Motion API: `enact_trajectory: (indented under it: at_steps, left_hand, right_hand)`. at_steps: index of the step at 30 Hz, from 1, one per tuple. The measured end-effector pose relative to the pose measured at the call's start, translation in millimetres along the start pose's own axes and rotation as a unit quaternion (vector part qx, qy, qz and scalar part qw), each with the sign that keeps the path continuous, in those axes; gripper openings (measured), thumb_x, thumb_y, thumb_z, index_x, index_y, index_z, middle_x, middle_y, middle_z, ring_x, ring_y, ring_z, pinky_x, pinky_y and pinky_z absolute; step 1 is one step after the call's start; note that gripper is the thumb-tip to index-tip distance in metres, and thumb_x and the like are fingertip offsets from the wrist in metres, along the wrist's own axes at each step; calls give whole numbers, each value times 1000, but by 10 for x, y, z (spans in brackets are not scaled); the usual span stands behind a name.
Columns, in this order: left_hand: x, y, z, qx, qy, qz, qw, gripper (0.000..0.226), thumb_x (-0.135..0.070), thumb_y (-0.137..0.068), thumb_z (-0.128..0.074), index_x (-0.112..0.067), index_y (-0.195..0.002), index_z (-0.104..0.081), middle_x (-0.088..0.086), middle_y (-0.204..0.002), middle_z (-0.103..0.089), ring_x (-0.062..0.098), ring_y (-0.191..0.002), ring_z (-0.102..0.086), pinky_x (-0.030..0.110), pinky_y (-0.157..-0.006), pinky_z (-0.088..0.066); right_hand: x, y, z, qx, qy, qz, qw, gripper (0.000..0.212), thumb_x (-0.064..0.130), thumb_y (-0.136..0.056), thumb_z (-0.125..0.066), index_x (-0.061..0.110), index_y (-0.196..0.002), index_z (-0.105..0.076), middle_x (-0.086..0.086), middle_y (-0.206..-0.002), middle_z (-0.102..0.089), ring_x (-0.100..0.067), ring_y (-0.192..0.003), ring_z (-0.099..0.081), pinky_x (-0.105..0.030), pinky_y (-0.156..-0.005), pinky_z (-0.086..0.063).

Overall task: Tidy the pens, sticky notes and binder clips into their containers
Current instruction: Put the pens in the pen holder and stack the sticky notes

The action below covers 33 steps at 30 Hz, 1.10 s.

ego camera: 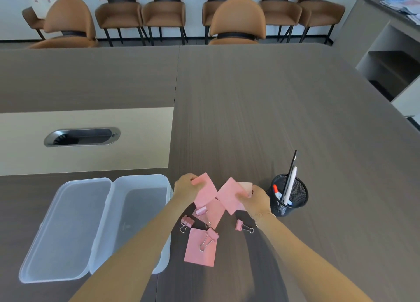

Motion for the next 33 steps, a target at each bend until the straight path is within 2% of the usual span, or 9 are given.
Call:
enact_trajectory:
  at_steps: [3,6,10,16,19,23,26,30,33]
  left_hand:
    - [47,48,-147,50,-73,-5,996,13,-23,-87,-59,-11,-90,-62,4,-90,-60,22,-84,-54,24,-67,-37]
    - [159,115,-343,73,-124,2,990,38,-28,-80,-67,-5,-110,-61,7,-104,-61,26,-103,-60,25,-73,-39]
    - [212,138,-442,60,-165,32,984,63,-40,-67,-72,-12,-120,-52,9,-117,-60,29,-113,-56,35,-85,-49]
    - [214,111,-535,74,-285,55,954,57,-46,-72,-70,-14,-116,-56,7,-123,-60,29,-122,-45,36,-95,-42]
    - [180,112,-548,81,-236,57,967,46,-43,-74,-66,-14,-109,-62,8,-118,-62,29,-116,-50,35,-88,-46]
    - [-3,116,-366,70,-68,41,994,30,-30,-85,-57,-9,-104,-65,9,-103,-68,24,-87,-58,27,-73,-43]
    - [-188,161,-80,26,-33,-17,999,27,-24,-88,-55,-6,-106,-63,12,-108,-68,28,-92,-59,26,-74,-37]
    - [-281,218,255,-19,12,-61,998,24,-21,-86,-60,-6,-105,-63,6,-100,-65,20,-88,-54,25,-71,-38]
    - [-284,274,429,-47,54,-72,995,14,-18,-85,-62,-11,-96,-60,0,-94,-60,20,-87,-54,17,-59,-37]
  right_hand:
    - [-30,56,50,-30,-110,1,993,29,12,-87,-57,7,-115,-59,-9,-101,-65,-23,-87,-56,-25,-67,-41]
    - [-39,107,39,-32,-140,23,989,29,9,-88,-53,7,-116,-59,-8,-101,-66,-25,-93,-59,-20,-56,-40]
    - [6,170,50,-16,-153,60,986,28,7,-88,-50,10,-114,-61,-7,-98,-67,-18,-83,-58,-18,-58,-42]
    - [21,240,39,10,-145,82,986,18,5,-87,-51,10,-100,-62,-3,-84,-65,-16,-74,-55,-20,-58,-43]
    - [60,317,55,22,-168,87,982,23,4,-87,-50,18,-101,-62,3,-81,-65,-15,-75,-55,-22,-62,-44]
    - [44,519,69,34,-233,80,969,30,5,-91,-48,22,-113,-58,3,-93,-66,-11,-81,-59,-16,-63,-49]
    - [0,739,-46,79,-229,82,967,31,0,-92,-46,22,-112,-56,3,-91,-67,-12,-78,-61,-12,-54,-50]
    - [-54,1085,-550,250,-74,117,958,39,1,-87,-45,35,-100,-60,11,-93,-67,-7,-87,-61,-13,-68,-51]
    - [-168,1259,-910,302,61,146,940,31,10,-85,-45,22,-111,-58,3,-105,-65,-12,-95,-61,-18,-73,-49]
Point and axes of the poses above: each hand's wrist, its own y-axis away from the middle knuckle, its own z-axis out of the back of the hand, x = y × z, the point moved 9 cm from there along -y, towards the middle knuckle
